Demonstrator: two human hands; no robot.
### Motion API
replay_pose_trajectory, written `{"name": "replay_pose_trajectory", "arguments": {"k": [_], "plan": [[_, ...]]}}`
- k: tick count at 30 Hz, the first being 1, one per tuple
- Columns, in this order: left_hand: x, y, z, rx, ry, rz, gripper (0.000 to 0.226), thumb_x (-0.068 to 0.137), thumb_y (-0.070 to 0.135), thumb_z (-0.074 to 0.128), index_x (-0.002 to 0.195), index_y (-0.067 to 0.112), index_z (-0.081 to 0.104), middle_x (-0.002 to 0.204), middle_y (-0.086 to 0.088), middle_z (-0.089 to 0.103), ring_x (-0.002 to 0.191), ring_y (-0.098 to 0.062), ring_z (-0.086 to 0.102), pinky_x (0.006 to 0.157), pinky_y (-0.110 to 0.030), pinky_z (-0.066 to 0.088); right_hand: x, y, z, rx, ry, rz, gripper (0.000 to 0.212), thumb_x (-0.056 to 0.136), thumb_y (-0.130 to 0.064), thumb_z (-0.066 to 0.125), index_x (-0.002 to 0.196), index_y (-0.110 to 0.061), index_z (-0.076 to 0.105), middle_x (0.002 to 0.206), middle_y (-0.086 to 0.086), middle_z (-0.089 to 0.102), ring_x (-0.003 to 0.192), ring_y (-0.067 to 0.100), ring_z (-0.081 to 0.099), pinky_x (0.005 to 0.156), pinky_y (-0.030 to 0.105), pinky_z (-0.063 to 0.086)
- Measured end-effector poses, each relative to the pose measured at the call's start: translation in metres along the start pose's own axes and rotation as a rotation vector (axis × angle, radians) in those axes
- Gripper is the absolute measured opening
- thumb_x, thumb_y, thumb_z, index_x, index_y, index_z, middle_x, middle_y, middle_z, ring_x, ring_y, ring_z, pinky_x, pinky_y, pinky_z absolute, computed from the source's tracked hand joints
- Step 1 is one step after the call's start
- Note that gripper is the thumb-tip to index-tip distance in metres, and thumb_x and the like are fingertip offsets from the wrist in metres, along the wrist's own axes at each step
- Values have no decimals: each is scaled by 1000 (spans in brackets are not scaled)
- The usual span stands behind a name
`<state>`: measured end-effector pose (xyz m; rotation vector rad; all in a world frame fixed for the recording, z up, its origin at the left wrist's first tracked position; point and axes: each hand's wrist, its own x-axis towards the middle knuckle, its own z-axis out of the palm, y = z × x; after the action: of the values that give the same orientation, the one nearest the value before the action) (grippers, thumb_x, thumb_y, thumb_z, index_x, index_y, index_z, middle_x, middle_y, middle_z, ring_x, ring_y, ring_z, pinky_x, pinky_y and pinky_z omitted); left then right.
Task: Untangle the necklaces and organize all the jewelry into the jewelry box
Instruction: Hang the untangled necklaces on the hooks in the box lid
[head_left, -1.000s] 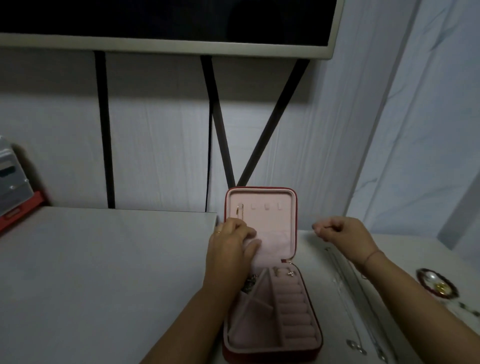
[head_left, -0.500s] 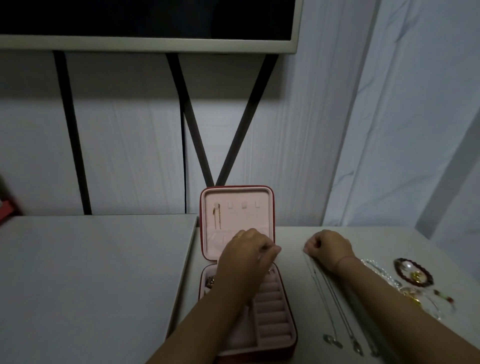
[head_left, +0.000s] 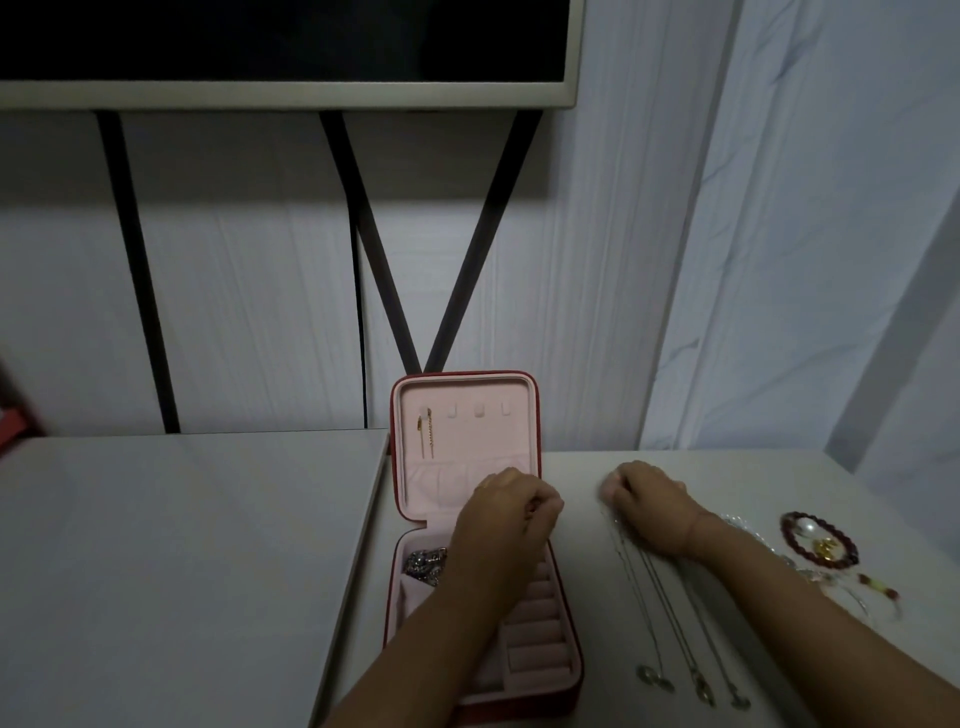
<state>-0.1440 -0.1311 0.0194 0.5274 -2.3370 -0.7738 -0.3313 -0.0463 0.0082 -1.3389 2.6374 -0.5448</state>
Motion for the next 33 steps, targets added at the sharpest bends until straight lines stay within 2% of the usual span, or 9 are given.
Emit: {"name": "replay_pose_trajectory", "arguments": {"k": [3,6,9,12,16,20,26,30,33], "plan": [[4,9,-1,-160,-23,-76,34,87,32,57,116,15,64,92,12,54,79,2,49,74,-10,39,-19,-2,-18,475,-81,-158,23,98,-18,50,76,-16,52,74,-3,52,72,11,49,73,29,40],[8,19,0,-446,-139,-245,39,86,17,68,124,16,58,101,9,61,78,0,56,73,-8,43,-33,-16,-33,589,-135,-298,23,98,-26,50,77,-17,57,76,-1,57,73,9,52,72,26,43],[9,29,0,-718,-182,-318,36,83,4,70,118,10,59,98,-9,68,81,-5,66,74,-16,52,-41,-31,-48,676,-165,-365,24,94,-30,47,76,-18,57,73,-1,59,71,9,54,68,20,43],[7,37,-7,-763,-134,-329,28,84,-1,66,106,14,59,85,-17,65,77,-11,63,69,-14,51,-46,-41,-58,701,-163,-384,26,100,-16,46,76,-15,57,63,-9,57,61,2,49,61,14,40],[6,40,-18,-747,-85,-344,20,85,3,67,97,18,63,77,-13,62,62,-1,60,59,-11,47,-48,-53,-63,718,-173,-390,27,100,-11,42,77,-9,55,55,-8,57,51,2,42,54,15,35],[3,35,-29,-660,-33,-321,13,83,11,70,92,21,71,78,-4,69,65,-1,62,65,-18,50,-47,-62,-60,845,-155,-342,31,101,-12,42,73,-9,55,51,-3,49,47,7,36,49,17,31],[7,14,-52,-207,405,-272,10,81,23,73,72,21,69,86,10,61,84,-5,54,76,-20,42,-34,-93,-40,712,35,-281,6,90,-12,63,84,-12,65,51,-15,53,51,-1,46,56,18,44],[14,-6,-61,35,586,-311,14,79,32,74,70,22,69,110,12,46,112,-8,36,90,-25,23,-22,-124,-28,581,198,-243,15,85,-18,69,71,-24,67,66,-11,63,65,1,57,65,17,46],[25,-22,-62,-108,633,-330,12,81,25,74,73,18,68,139,7,43,127,-13,38,103,-31,31,-10,-141,-17,558,323,-200,17,84,-22,70,68,-24,66,60,-12,59,65,1,57,63,14,43]]}}
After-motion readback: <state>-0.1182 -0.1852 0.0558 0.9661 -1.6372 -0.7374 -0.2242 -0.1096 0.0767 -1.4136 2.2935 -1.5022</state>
